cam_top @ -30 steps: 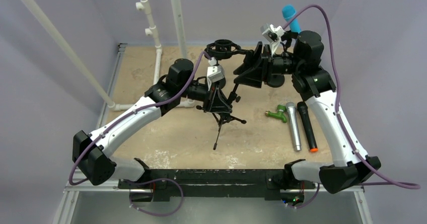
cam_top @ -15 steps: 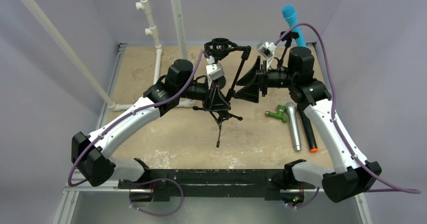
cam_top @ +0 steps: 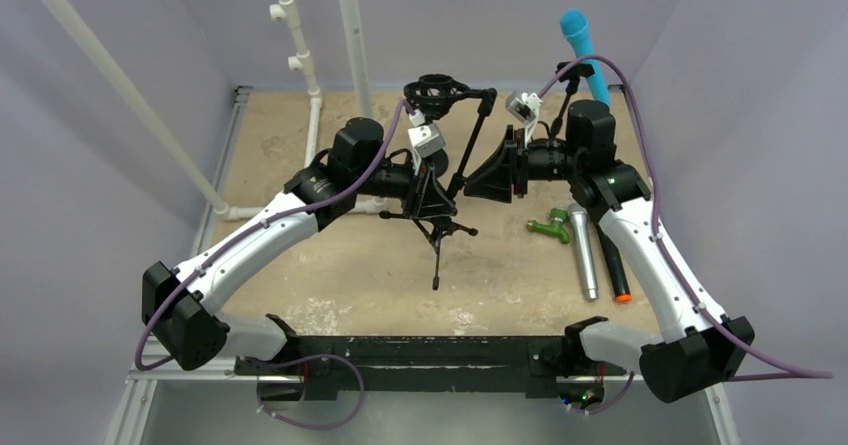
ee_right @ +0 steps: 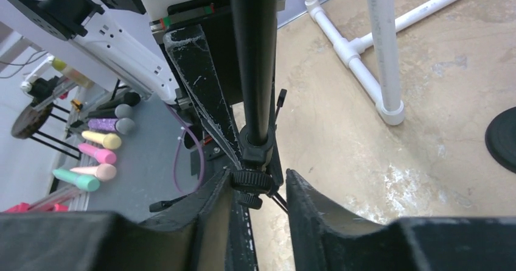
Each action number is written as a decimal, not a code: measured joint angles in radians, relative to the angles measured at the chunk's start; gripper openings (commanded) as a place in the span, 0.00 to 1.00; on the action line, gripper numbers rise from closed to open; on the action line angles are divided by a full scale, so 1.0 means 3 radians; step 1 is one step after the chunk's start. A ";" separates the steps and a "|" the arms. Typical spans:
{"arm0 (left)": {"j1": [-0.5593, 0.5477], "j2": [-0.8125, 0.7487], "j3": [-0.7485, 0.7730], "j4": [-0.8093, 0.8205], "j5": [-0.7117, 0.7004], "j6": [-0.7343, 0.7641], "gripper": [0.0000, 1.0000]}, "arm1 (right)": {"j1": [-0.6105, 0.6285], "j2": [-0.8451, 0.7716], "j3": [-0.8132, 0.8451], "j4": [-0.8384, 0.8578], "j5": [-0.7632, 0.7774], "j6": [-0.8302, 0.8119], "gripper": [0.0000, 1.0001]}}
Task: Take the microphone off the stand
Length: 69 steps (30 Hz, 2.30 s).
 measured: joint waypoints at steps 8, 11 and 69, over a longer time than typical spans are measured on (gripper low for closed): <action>0.0004 0.0005 0.0000 -0.0018 -0.0065 -0.0038 0.00 | 0.0004 0.0000 -0.0005 0.0000 -0.0013 -0.0022 0.00; 0.0004 0.0015 0.0001 -0.0028 -0.0072 -0.0088 0.00 | 0.0005 0.0000 0.0018 -0.0104 0.0028 -0.0188 0.00; -0.0076 0.0429 0.0575 -0.0520 -0.0238 0.0038 0.00 | -0.0004 0.0154 0.0662 -0.1005 0.0699 -0.0757 0.45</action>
